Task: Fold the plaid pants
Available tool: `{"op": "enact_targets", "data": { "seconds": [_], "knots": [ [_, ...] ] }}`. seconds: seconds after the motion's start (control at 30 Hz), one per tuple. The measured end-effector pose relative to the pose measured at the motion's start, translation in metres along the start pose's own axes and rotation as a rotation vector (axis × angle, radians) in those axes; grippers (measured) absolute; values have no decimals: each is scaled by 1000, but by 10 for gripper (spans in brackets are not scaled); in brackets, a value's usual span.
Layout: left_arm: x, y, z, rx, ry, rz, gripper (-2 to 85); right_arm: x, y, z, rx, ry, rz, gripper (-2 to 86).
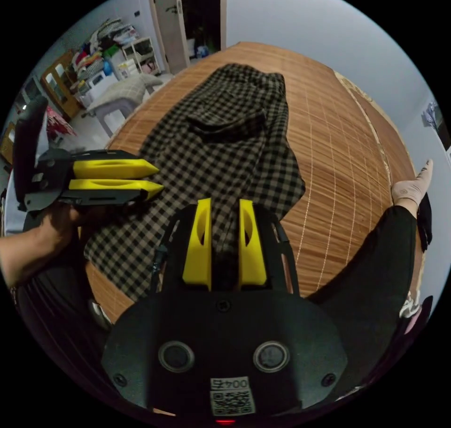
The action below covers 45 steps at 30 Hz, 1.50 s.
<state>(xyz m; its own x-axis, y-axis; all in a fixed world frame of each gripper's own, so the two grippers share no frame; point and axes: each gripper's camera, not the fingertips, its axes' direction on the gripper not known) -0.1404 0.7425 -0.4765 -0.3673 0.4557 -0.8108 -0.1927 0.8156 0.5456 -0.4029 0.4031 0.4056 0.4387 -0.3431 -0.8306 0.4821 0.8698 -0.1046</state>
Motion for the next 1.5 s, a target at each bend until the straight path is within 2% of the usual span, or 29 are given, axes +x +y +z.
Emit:
{"op": "enact_targets", "data": {
  "seconds": [0.13, 0.23, 0.33, 0.43, 0.67, 1.07, 1.27, 1.33, 1.43, 1.5],
  "knots": [
    [15, 10, -3, 48, -40, 24, 63, 5, 2, 2, 60, -71, -4, 83],
    [31, 11, -6, 52, -90, 64, 66, 17, -3, 1, 46, -153, 56, 85],
    [34, 11, -9, 57, -84, 62, 64, 28, -13, -15, 24, -220, 27, 95],
    [25, 10, -12, 60, -27, 18, 52, 38, -29, -40, 154, -179, -79, 120],
    [14, 4, -16, 66, 36, -38, 20, 79, -92, -32, 169, -61, -306, 125],
    [-5, -14, -22, 71, 105, -88, 11, 92, -125, 5, 114, -117, -513, 100],
    [-7, -27, -25, 71, 75, -76, 12, 103, -146, 8, 125, -146, -512, 32],
    [-8, -31, -26, 71, 70, -74, 13, 118, -154, 9, 133, -132, -425, 27],
    [-10, -39, -28, 71, 58, -72, 17, 143, -164, 16, 114, -215, -293, 35],
    [-11, -44, -29, 69, 52, -72, 20, 147, -167, 21, 100, -178, -280, 57]
  ]
}}
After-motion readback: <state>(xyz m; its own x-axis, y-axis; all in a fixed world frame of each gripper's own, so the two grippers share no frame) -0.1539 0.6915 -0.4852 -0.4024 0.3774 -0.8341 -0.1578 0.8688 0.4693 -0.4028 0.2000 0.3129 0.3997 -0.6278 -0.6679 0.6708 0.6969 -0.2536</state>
